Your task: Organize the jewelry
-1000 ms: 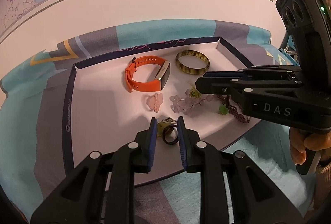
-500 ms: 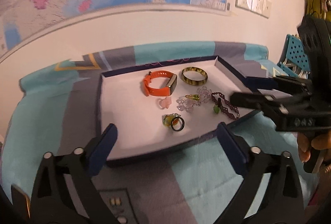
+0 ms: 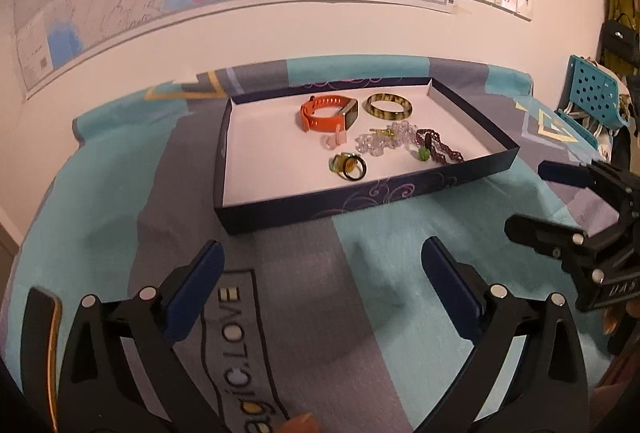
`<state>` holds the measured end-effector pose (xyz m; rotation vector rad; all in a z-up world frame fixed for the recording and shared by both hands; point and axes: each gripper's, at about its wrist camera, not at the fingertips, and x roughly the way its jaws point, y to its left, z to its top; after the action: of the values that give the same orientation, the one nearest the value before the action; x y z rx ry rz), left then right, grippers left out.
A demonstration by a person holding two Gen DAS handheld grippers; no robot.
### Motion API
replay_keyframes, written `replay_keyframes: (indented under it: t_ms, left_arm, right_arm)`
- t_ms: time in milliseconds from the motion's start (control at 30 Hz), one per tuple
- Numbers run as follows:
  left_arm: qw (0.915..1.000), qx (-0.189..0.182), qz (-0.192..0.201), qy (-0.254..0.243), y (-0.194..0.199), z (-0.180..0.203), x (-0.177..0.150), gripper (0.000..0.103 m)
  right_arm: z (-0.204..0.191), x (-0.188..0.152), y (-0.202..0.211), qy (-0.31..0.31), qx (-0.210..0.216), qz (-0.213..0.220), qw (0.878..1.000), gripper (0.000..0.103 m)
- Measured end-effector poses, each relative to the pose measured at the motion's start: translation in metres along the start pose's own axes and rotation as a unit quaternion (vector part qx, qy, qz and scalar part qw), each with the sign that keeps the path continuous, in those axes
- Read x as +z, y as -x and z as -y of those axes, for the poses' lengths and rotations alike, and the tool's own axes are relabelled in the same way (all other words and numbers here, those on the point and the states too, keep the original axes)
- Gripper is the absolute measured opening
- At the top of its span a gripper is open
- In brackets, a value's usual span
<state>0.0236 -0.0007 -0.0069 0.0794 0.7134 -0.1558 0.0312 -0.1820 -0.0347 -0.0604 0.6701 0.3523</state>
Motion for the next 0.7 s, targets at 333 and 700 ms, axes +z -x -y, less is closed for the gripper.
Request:
replay_keyframes:
  t_ms: [333,700]
  left_arm:
    - [0.9997,0.001,-0.016,0.016,0.005,0.002,-0.008,0.097]
    - [0.9995,-0.001,-0.021,0.023,0.006,0.003,-0.011,0.097]
  right_arm:
    - [-0.011,-0.009,0.004,0.005,-0.004,-0.002,1.000,0.096]
    - [-0.013,-0.014,0.005,0.005,-0.008,-0.002,1.000,0.096]
